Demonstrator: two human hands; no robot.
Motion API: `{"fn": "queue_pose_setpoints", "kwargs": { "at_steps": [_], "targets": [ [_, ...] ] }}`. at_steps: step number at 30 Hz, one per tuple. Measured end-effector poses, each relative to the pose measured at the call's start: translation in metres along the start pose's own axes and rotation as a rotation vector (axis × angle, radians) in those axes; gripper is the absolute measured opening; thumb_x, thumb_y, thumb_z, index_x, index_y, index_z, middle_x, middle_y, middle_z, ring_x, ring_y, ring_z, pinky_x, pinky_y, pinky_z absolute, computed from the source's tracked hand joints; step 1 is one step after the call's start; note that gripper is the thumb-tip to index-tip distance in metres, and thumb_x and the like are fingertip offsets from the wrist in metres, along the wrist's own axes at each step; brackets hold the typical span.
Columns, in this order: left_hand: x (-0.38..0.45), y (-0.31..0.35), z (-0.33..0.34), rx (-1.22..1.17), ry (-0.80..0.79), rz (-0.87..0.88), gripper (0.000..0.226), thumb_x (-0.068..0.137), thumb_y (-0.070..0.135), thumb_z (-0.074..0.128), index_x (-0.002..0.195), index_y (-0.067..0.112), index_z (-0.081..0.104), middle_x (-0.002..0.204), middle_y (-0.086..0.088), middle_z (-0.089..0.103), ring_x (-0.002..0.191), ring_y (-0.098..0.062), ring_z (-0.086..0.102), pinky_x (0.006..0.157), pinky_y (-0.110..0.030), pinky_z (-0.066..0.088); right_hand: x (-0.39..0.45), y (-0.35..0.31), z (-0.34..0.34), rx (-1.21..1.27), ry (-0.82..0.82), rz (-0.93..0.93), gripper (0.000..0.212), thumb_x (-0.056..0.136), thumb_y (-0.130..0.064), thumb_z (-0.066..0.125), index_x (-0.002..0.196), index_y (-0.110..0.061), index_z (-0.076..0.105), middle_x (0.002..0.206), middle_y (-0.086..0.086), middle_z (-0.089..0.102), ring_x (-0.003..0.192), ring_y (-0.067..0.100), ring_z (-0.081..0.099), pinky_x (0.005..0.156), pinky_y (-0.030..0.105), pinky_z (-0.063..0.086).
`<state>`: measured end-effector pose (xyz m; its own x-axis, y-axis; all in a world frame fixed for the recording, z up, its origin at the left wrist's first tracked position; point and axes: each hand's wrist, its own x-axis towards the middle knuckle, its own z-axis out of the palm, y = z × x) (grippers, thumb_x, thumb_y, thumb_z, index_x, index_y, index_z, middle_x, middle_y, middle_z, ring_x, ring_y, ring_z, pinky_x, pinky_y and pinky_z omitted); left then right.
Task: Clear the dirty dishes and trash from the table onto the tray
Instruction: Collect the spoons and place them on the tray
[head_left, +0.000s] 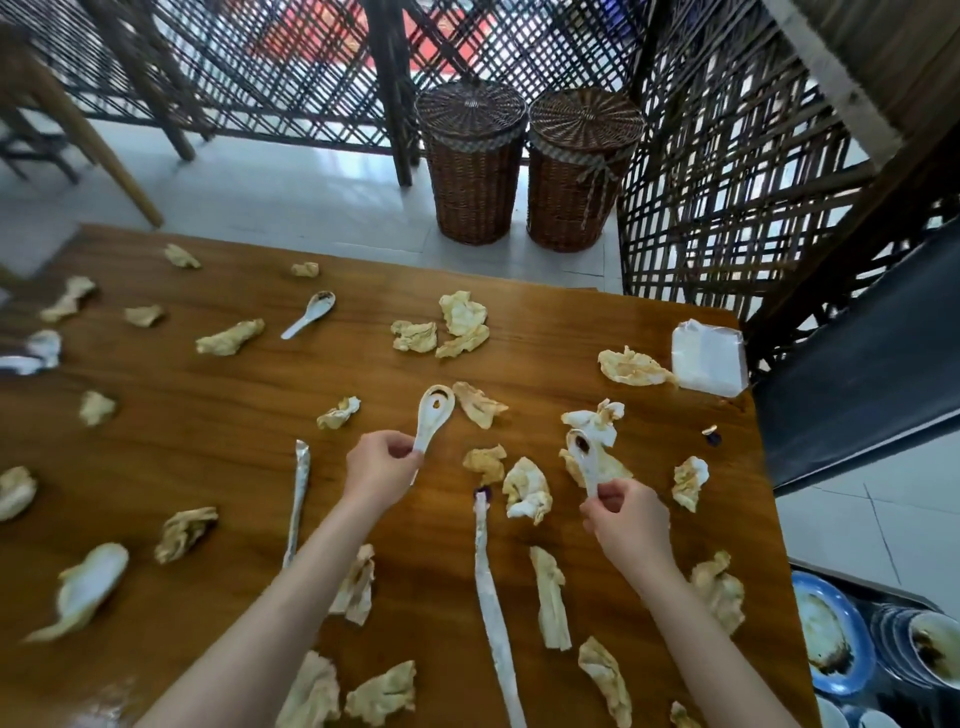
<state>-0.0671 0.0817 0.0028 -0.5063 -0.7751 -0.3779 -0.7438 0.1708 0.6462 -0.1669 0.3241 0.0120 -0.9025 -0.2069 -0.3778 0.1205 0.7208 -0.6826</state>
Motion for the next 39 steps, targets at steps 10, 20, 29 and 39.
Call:
{"fn": "queue_pose_setpoints", "kwargs": {
  "at_steps": [10, 20, 29, 39],
  "targets": [
    [0.062, -0.050, -0.110, -0.010, 0.121, -0.050, 0.024, 0.086, 0.023, 0.067, 0.106, 0.010, 0.068, 0.098, -0.002, 0.067, 0.068, -0.004, 0.054, 0.052, -0.014, 0.038, -0.022, -0.063, 0.067, -0.019, -0.028, -0.101, 0.019, 0.087, -0.018, 0.064, 0.105, -0.012, 0.065, 0.076, -0.015, 0.055, 0.073, 0.003, 0.059, 0.058, 0.013, 0.046],
    [0.198, -0.041, -0.161, 0.021, 0.061, 0.035, 0.020, 0.082, 0.027, 0.071, 0.097, 0.014, 0.072, 0.094, -0.001, 0.070, 0.083, -0.016, 0.061, 0.081, -0.032, 0.054, -0.042, -0.118, 0.150, -0.025, 0.111, -0.034, 0.017, 0.082, -0.017, 0.068, 0.076, -0.029, 0.057, 0.071, -0.013, 0.060, 0.070, 0.007, 0.060, 0.064, 0.029, 0.054],
    [0.252, -0.035, -0.152, 0.017, -0.030, -0.018, 0.018, 0.078, 0.026, 0.075, 0.090, 0.012, 0.074, 0.090, -0.004, 0.071, 0.075, -0.014, 0.058, 0.073, -0.026, 0.049, -0.039, -0.152, 0.197, 0.026, 0.137, 0.102, 0.013, 0.085, -0.018, 0.066, 0.085, -0.026, 0.057, 0.078, -0.007, 0.064, 0.074, 0.009, 0.062, 0.062, 0.022, 0.051],
    [0.266, -0.034, -0.146, 0.040, 0.003, -0.055, 0.018, 0.077, 0.025, 0.072, 0.087, 0.010, 0.076, 0.090, -0.007, 0.072, 0.086, -0.020, 0.062, 0.073, -0.025, 0.044, -0.031, -0.168, 0.212, 0.006, 0.153, 0.115, 0.013, 0.085, -0.015, 0.066, 0.098, -0.016, 0.064, 0.086, -0.003, 0.066, 0.077, 0.010, 0.064, 0.068, 0.025, 0.056]
  ]
}}
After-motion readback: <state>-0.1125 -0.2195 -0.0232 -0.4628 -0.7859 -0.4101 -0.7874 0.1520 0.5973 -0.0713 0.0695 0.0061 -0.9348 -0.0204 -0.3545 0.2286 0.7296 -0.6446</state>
